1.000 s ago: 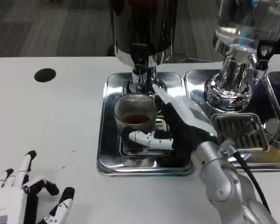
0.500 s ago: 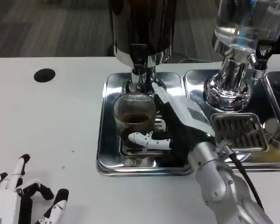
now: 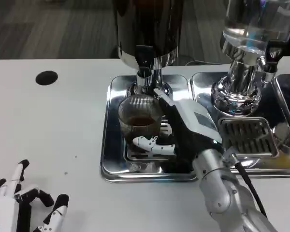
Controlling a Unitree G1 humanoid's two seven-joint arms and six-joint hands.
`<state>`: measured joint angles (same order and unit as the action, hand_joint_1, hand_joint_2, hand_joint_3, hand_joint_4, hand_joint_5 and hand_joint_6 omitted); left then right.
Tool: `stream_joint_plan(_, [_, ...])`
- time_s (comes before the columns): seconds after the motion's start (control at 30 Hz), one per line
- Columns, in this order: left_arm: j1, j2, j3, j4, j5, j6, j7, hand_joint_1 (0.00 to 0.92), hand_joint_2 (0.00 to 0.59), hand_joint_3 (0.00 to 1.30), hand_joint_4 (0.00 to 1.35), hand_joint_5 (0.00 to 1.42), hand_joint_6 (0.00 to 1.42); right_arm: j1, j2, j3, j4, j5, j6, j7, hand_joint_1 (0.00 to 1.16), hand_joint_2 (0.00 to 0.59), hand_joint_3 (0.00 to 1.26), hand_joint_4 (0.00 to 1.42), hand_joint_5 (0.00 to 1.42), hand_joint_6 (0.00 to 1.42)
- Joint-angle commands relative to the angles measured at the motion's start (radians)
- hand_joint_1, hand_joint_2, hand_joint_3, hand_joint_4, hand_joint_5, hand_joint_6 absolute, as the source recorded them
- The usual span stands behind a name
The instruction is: Grasp the cup under the faucet to collect the drink, then remove the cup.
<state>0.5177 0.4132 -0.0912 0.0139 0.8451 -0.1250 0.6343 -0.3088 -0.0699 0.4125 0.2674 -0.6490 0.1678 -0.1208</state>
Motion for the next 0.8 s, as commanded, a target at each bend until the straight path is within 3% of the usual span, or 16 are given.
stream_joint_plan(0.03, [-0.002, 0.006, 0.004, 0.015, -0.005, -0.008, 0.011, 0.0, 0.286, 0.73, 0.08, 0.22, 0.16, -0.006, 0.005, 0.009, 0.022, 0.004, -0.009, -0.005, 0.6, 0.18, 0.18, 0.26, 0.26, 0.3])
stream_joint_plan(0.8, [-0.016, 0.006, -0.009, 0.016, 0.004, -0.004, 0.014, 0.0, 0.281, 0.73, 0.09, 0.22, 0.16, -0.008, 0.007, 0.018, 0.072, 0.007, -0.04, -0.069, 0.77, 0.193, 0.47, 0.51, 0.45, 0.5])
